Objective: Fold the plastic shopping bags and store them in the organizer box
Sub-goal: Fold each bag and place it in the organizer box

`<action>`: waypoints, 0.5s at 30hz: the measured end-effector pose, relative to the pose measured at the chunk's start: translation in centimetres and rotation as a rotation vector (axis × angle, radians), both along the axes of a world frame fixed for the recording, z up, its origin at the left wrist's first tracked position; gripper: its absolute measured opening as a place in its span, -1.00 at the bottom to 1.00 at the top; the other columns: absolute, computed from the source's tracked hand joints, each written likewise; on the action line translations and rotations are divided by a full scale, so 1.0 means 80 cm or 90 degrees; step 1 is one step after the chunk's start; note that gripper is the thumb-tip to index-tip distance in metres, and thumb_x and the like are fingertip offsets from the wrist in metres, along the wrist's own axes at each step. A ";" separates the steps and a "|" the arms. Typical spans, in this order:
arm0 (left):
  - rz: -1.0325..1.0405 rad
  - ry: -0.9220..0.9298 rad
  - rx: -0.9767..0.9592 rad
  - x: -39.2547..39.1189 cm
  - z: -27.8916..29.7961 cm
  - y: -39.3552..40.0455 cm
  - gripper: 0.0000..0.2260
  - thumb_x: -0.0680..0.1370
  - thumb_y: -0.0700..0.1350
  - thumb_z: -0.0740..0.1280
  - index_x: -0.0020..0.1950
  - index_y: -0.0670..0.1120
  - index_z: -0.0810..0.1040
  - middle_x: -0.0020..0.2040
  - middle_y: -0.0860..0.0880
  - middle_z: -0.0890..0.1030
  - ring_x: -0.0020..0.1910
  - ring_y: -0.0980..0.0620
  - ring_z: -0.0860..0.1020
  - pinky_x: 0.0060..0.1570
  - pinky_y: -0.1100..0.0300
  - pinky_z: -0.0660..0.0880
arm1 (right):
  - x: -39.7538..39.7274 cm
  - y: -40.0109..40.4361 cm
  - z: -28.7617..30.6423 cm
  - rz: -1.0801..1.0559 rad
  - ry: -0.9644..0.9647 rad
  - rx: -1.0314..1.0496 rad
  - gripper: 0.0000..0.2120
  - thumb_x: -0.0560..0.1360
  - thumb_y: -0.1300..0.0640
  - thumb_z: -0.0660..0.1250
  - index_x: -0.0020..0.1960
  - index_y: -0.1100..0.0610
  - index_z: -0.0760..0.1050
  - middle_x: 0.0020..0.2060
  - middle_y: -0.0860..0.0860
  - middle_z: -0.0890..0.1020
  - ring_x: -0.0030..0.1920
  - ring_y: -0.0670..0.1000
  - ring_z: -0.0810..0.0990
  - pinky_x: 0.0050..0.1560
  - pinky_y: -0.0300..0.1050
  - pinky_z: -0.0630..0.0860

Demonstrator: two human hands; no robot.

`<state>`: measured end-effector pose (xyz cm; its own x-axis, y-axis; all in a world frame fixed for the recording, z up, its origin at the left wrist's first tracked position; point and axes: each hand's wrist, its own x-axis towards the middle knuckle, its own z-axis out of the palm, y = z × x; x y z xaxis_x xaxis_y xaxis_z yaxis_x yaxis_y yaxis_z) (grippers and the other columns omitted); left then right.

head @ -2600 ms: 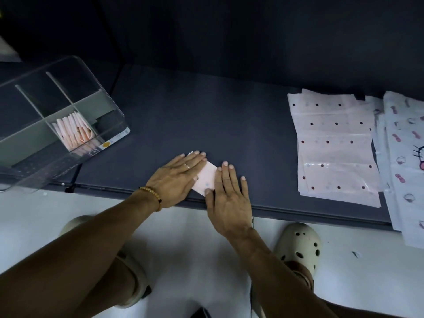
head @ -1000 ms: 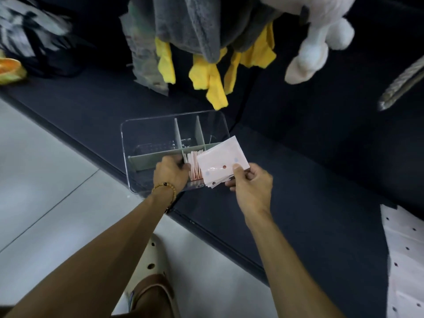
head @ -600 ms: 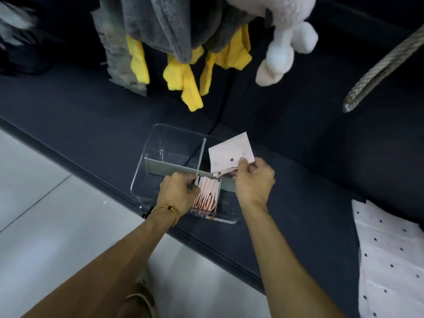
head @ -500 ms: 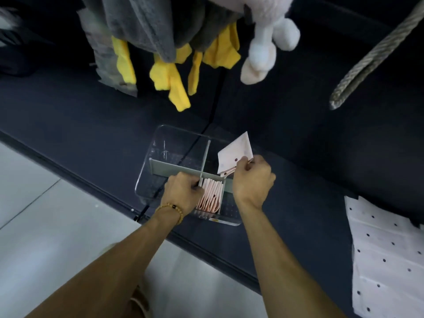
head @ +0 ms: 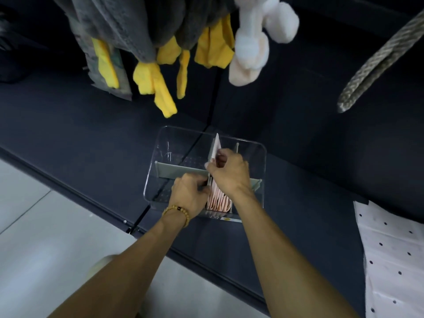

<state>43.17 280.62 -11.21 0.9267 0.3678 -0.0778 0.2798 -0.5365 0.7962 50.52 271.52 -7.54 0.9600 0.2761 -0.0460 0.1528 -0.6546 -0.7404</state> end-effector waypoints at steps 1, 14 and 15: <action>0.006 -0.002 0.003 0.002 0.000 0.000 -0.88 0.45 -0.22 0.33 -0.13 -0.08 0.65 -0.20 0.01 0.69 -0.10 -0.03 0.63 -0.02 0.05 0.55 | 0.001 0.000 0.000 -0.018 0.005 0.035 -0.77 0.46 0.08 0.42 0.11 0.09 0.57 -0.21 -0.21 0.59 -0.08 -0.11 0.61 0.05 -0.22 0.54; 0.175 -0.104 -0.302 -0.012 0.014 -0.029 -0.91 0.57 -0.14 0.31 -0.04 -0.01 0.61 -0.14 0.02 0.66 -0.07 0.08 0.63 0.05 0.13 0.57 | -0.036 -0.087 0.028 -0.181 -0.007 0.156 -0.72 0.56 0.06 0.28 0.25 0.07 0.51 -0.15 -0.24 0.59 -0.12 -0.31 0.55 -0.08 -0.51 0.45; 0.184 -0.113 -0.368 -0.020 0.020 -0.042 -0.89 0.58 -0.15 0.30 -0.05 0.01 0.60 -0.09 -0.02 0.66 -0.02 0.00 0.62 0.08 0.04 0.56 | -0.045 -0.109 0.028 -0.204 -0.003 0.167 -0.74 0.57 0.05 0.28 0.24 0.06 0.52 -0.15 -0.23 0.59 -0.12 -0.30 0.56 -0.05 -0.47 0.47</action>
